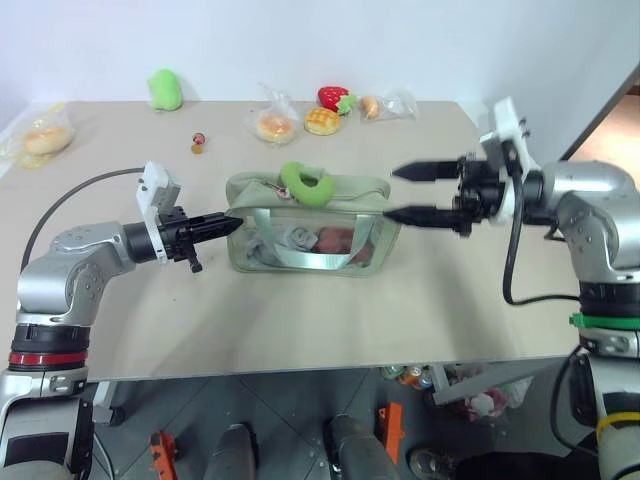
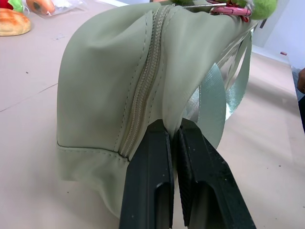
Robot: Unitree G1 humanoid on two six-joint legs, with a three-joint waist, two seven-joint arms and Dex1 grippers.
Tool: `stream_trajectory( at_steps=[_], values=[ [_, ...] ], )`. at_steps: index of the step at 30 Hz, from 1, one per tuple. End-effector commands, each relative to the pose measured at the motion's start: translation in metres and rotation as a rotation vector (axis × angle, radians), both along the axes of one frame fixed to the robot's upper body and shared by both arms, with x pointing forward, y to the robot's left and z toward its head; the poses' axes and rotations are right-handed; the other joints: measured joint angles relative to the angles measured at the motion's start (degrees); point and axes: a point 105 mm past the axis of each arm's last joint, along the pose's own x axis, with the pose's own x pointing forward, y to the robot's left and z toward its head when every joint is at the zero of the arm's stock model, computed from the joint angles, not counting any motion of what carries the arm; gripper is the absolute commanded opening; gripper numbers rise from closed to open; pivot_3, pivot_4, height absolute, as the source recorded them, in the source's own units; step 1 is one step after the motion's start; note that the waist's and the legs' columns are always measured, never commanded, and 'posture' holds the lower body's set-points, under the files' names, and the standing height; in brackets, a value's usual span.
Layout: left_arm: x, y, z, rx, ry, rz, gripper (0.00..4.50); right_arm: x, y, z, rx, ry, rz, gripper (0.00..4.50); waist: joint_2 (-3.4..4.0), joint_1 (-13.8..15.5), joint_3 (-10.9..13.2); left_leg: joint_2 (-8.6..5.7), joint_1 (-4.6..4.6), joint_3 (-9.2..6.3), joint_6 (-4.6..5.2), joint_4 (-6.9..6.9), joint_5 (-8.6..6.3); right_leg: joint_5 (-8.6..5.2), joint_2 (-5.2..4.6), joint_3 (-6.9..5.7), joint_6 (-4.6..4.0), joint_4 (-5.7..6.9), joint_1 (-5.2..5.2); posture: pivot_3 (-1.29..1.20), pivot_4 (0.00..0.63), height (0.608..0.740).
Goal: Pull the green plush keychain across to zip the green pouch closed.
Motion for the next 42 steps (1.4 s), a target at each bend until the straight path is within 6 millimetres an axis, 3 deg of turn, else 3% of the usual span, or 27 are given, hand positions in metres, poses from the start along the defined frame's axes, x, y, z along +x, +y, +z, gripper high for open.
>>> stream_trajectory(
  at_steps=[1, 6, 10, 18, 31, 34, 42],
  values=[
    [-0.004, -0.004, 0.009, -0.013, -0.044, -0.021, 0.0, 0.002, 0.014, 0.028, 0.033, -0.119, 0.005, 4.12, 0.0, 0.0, 0.0, 0.0, 0.01, 0.0, 0.02, 0.0, 0.01, 0.0, 0.0, -0.01, 0.0, 0.0, 0.01, 0.0, 0.15, 0.74],
    [-0.002, -0.007, 0.008, -0.018, -0.047, -0.02, 0.0, 0.004, 0.07, 0.021, -0.028, -0.172, 0.115, 4.12, 0.0, -0.1, 0.0, 0.01, 0.0, -0.01, 0.02, -0.01, 0.01, 0.01, 0.01, -0.01, 0.01, 0.01, 0.01, 0.0, 0.15, 0.74],
    [-0.001, -0.008, 0.009, -0.022, -0.05, -0.019, 0.0, 0.008, 0.089, 0.017, -0.053, -0.165, 0.13, 4.12, 0.0, 0.6, 0.0, 0.0, -0.16, -0.07, 0.02, 0.0, 0.02, 0.03, 0.0, -0.03, 0.14, 0.0, -0.04, 0.0, 0.15, 0.74],
    [-0.002, -0.007, 0.009, -0.023, -0.054, -0.012, 0.0, 0.013, 0.099, 0.001, -0.118, -0.122, 0.154, 4.12, 0.01, 1.3, 0.0, 0.02, -0.14, -0.06, 0.02, -0.02, 0.01, -0.02, 0.03, -0.05, 0.07, -0.03, -0.07, 0.0, 0.15, 0.74],
    [-0.001, -0.006, 0.01, -0.026, -0.056, -0.003, 0.0, 0.028, 0.099, -0.018, -0.187, -0.079, 0.098, 4.12, 0.0, 1.3, 0.0, 0.01, -0.15, -0.06, 0.02, -0.02, 0.01, -0.02, 0.03, -0.05, 0.06, -0.03, -0.07, 0.0, 0.15, 0.74],
    [-0.001, -0.006, 0.009, -0.023, -0.054, -0.003, 0.0, 0.031, 0.098, -0.018, -0.183, -0.073, 0.082, 3.35, 0.0, 1.3, 0.0, 0.02, -0.14, -0.06, 0.02, -0.02, 0.01, -0.02, 0.03, -0.05, 0.06, -0.03, -0.07, 0.0, 0.15, 0.74],
    [-0.001, -0.008, 0.007, -0.028, -0.045, -0.007, 0.0, 0.033, 0.096, -0.017, -0.172, -0.064, 0.07, 0.65, 0.0, 1.3, 0.0, 0.01, -0.14, -0.06, 0.02, -0.02, 0.01, -0.02, 0.03, -0.05, 0.07, -0.03, -0.06, 0.0, 0.15, 0.74]
  ],
)
